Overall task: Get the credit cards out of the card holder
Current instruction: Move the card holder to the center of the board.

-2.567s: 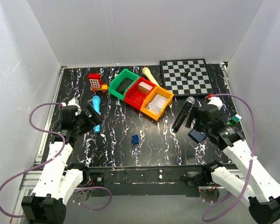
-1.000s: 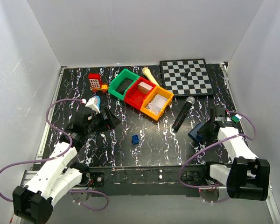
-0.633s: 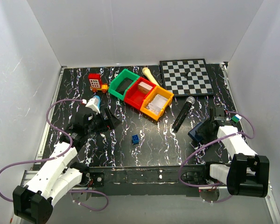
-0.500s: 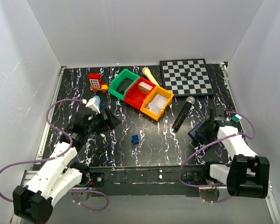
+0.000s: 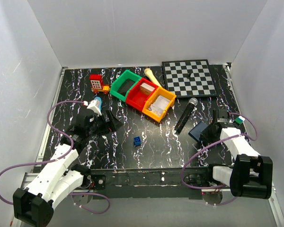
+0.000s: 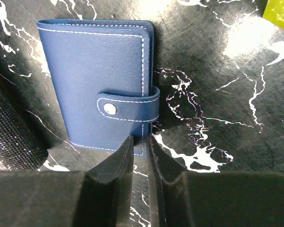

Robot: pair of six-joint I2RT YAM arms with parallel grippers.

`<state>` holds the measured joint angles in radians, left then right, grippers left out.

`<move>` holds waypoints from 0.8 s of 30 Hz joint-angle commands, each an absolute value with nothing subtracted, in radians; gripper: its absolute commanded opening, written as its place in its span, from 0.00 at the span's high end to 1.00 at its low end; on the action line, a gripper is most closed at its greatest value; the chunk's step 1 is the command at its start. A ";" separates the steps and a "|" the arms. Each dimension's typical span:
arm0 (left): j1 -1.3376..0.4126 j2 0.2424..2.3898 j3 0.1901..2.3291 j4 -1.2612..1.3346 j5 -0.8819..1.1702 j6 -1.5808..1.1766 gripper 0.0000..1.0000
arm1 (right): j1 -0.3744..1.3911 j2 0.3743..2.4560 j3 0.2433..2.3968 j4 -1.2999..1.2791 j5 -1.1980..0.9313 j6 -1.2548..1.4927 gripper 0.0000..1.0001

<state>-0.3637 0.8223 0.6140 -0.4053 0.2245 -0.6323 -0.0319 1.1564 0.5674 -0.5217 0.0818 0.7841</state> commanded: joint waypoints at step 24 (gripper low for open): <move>-0.370 0.813 0.586 -0.388 0.245 -0.664 0.17 | 0.150 1.000 0.469 -0.664 -0.058 0.819 0.99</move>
<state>-0.3641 0.8154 0.5991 -0.4065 0.2264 -0.6540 0.0696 1.0111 0.4858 -0.5968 -0.0433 0.7887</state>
